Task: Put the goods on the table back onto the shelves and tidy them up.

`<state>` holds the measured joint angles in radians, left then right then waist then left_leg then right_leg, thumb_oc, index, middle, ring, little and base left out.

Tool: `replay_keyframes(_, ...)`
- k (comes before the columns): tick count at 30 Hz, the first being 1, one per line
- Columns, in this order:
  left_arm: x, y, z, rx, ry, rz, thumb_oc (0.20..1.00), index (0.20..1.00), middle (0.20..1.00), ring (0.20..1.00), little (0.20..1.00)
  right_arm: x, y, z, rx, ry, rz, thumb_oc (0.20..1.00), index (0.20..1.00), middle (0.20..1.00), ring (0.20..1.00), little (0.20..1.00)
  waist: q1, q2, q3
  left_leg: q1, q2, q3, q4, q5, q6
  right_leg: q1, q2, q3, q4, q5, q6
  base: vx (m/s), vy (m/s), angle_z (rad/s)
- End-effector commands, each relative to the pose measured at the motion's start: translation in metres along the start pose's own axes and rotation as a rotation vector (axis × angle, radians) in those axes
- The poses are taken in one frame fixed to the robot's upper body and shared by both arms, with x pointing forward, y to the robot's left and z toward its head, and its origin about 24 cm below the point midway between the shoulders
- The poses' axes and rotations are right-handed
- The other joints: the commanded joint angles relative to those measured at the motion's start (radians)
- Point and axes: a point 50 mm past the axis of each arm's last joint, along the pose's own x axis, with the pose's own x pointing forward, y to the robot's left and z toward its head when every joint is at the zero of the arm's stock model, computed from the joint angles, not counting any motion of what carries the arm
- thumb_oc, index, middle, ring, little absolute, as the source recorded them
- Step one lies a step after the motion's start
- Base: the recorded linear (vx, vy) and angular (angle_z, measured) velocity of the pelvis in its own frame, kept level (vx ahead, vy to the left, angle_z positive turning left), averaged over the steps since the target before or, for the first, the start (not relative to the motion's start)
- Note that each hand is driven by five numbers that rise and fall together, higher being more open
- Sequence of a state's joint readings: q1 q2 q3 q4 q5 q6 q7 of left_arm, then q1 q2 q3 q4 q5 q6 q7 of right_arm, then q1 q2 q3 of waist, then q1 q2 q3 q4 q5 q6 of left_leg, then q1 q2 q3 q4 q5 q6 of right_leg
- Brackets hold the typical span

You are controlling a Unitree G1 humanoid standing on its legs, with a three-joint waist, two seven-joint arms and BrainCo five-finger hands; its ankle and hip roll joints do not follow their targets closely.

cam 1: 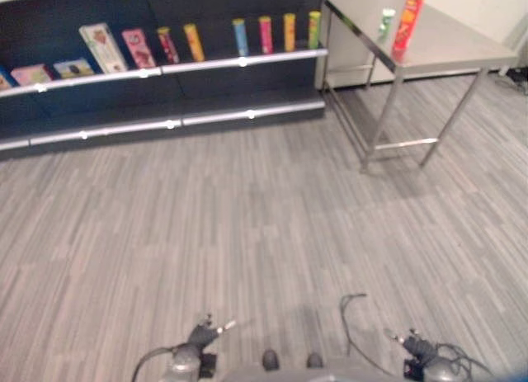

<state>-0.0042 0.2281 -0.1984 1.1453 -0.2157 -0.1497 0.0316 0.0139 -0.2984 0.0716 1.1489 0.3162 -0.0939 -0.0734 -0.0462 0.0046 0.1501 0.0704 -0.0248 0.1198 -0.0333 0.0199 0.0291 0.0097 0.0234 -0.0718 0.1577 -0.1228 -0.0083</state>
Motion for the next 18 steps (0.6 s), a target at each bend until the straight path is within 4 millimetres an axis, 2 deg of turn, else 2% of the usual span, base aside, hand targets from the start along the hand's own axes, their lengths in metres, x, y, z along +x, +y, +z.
replay_keyframes(1, 0.0062, 0.0036, 0.0264, 0.05, -0.081, -0.006, 1.0, 1.0, 1.0, 1.0, 1.0, 0.0029, 0.0051, 0.0126, -0.021, -0.033, 0.023, 1.0, 1.0, 1.0, 1.0, 1.0, -0.001, -0.028, 0.025, 0.059, 0.079, -0.031, 0.018, -0.134, -0.106, 0.003, -0.137, 0.029, -0.096, 0.057, 0.188, 0.0, 0.0, 0.0)
replay_keyframes(18, 0.006, -0.0008, 0.0177, 0.058, -0.039, 0.009, 1.0, 1.0, 1.0, 1.0, 1.0, 0.0037, 0.0084, 0.014, -0.04, -0.031, 0.023, 1.0, 1.0, 1.0, 1.0, 1.0, 0.005, -0.036, 0.021, 0.061, 0.077, -0.032, 0.018, -0.138, -0.104, 0.008, -0.139, 0.028, -0.098, 0.059, 0.187, 0.0, 0.0, 0.0)
